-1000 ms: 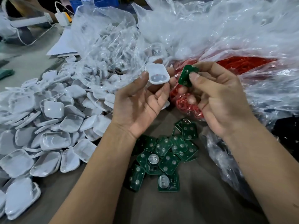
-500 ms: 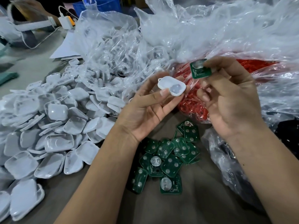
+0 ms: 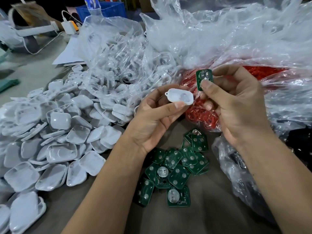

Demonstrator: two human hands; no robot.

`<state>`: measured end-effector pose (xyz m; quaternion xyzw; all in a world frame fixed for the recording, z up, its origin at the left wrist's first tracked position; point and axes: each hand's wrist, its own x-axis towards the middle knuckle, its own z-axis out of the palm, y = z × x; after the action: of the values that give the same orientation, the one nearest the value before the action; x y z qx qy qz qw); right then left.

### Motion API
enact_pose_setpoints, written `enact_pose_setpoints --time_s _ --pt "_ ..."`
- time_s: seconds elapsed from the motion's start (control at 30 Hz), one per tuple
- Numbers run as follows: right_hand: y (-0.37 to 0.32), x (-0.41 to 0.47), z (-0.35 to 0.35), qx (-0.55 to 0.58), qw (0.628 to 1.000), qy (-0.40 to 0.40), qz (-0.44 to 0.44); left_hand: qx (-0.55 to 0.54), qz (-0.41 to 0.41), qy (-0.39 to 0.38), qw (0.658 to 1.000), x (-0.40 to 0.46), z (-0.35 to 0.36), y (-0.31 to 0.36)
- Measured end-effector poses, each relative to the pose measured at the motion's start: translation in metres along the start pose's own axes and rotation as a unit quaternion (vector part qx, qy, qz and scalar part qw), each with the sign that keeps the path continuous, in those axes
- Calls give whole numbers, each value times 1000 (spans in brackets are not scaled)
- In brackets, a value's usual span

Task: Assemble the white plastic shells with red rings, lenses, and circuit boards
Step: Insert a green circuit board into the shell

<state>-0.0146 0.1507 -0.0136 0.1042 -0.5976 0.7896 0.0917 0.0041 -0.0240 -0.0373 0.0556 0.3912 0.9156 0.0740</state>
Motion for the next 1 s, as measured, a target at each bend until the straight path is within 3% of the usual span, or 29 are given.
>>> enact_pose_setpoints --time_s 0.33,0.57,1.0 --pt "8 0 -2 -157 986 -13 -54 121 70 68 988 2 3 -12" --pt "10 -2 -2 -198 979 -20 -48 172 105 71 977 1 5 -15" --pt "5 -5 1 -234 971 -15 -53 203 98 71 972 -1 7 -14"
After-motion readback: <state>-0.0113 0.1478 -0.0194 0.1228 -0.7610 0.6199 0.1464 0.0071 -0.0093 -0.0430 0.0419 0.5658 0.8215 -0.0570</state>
